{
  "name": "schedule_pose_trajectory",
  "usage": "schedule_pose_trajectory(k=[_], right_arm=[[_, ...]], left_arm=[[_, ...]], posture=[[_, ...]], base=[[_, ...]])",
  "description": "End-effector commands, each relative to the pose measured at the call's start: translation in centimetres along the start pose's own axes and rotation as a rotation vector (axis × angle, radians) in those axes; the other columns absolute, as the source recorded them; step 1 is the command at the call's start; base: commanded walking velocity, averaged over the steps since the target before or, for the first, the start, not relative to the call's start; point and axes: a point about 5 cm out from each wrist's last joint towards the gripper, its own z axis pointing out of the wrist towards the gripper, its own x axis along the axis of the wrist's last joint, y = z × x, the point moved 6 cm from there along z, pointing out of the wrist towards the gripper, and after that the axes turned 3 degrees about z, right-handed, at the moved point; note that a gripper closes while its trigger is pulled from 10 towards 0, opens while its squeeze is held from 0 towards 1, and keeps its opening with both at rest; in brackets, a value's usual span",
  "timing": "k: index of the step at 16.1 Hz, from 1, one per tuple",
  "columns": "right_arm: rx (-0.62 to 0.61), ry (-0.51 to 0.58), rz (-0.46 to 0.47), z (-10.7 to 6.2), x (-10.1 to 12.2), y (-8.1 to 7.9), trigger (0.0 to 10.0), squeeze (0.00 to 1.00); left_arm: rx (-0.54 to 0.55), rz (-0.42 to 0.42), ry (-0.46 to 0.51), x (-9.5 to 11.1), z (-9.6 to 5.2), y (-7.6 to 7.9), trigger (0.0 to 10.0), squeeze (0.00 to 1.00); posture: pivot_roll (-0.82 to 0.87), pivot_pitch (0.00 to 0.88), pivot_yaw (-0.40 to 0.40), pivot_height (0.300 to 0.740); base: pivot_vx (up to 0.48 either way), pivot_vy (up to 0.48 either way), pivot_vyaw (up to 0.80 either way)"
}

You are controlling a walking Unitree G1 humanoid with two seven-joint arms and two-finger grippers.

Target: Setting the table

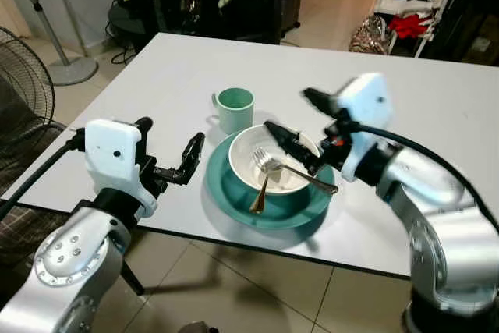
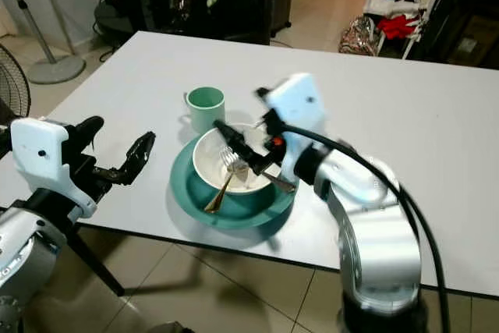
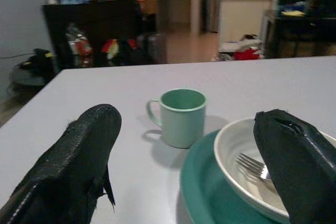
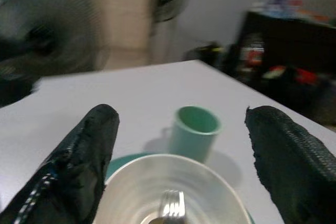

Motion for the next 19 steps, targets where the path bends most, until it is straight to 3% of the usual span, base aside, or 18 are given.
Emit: schedule_pose_trajectory(k=[1, 3, 7, 10, 11, 19], right_arm=[[-0.058, 0.013, 0.025, -0.5, -0.2, 0.4, 10.0, 1.0], [-0.071, 0.001, 0.045, -1.1, -1.5, -0.2, 10.0, 1.0], [-0.157, -0.027, 0.123, -1.8, -3.2, 0.4, 10.0, 1.0], [-0.187, 0.004, 0.133, -2.3, -3.2, 0.4, 10.0, 1.0], [-0.161, 0.002, 0.129, -2.4, -3.3, 0.0, 10.0, 1.0], [-0.149, 0.003, 0.166, -3.0, -4.4, -0.3, 10.0, 1.0]], left_arm=[[0.024, 0.002, 0.007, 0.4, 0.0, 0.0, 10.0, 0.0], [0.032, 0.009, 0.003, 0.4, 0.0, -0.1, 10.0, 0.0], [0.056, 0.028, -0.021, -0.1, -0.2, -0.6, 10.0, 0.0], [0.056, 0.039, -0.028, -0.1, -0.3, -0.7, 10.0, 0.0], [0.067, 0.017, -0.042, -0.4, -0.4, -1.0, 10.0, 0.0], [0.081, 0.085, -0.076, -1.2, -0.5, -1.6, 10.0, 0.0]], posture=[[0.0, 0.006, 0.026, 0.74], [0.01, 0.013, 0.025, 0.74], [0.02, 0.02, 0.029, 0.74], [0.01, 0.021, 0.038, 0.74], [0.01, 0.022, 0.04, 0.74], [0.0, 0.006, 0.057, 0.74]], base=[[0.0, -0.45, 0.0], [0.0, -0.463, 0.0], [0.0, -0.442, 0.0], [0.0, -0.36, 0.0], [0.0, 0.0, 0.8], [0.0, 0.0, 0.8]])
